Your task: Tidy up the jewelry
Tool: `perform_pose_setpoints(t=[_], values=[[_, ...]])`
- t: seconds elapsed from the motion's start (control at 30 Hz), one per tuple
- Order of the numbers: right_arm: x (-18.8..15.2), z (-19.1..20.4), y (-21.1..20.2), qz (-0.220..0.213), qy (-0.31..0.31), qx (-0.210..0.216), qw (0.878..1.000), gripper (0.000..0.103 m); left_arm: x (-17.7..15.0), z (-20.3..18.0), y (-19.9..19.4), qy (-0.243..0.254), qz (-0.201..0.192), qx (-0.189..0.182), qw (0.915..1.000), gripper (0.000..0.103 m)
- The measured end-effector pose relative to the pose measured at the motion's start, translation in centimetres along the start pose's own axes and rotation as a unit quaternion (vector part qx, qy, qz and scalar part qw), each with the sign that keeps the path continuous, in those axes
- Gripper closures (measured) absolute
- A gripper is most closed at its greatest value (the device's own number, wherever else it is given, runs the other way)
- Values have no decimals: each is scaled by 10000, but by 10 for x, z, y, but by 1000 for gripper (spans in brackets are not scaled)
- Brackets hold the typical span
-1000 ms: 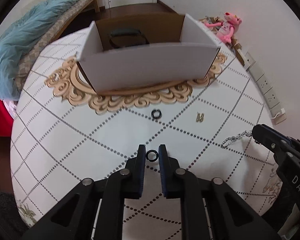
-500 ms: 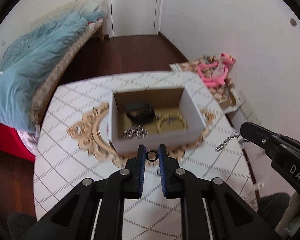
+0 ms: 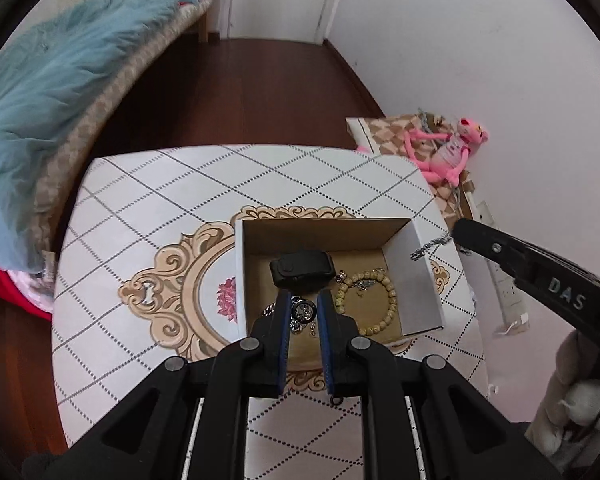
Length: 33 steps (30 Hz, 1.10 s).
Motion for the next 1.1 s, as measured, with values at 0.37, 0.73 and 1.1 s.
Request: perform_pose_setpoints(t=[0.37,0.73,1.1], values=[[4,-17,61,886,285,184,9955,74,25,21,12,-237,83,414,9988,28],[-25,-19,42,971,-134,-524,9938,12,23,59,-8,-180,-546,1291,9900,2],[-66,-5,20,974,-443,-1146,9876,3,-11,56,-19,-52,-662,1487,9866,2]])
Point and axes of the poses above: each gripper's, at about its wrist camera, not at the fingertips, and y roughly the way its jaws point, z to its left, x to its top, the point moved 8 cm from there along y, roughly the way its jaws point, and after that the axes turned 10 degrees about -y, right-handed, at the moved point
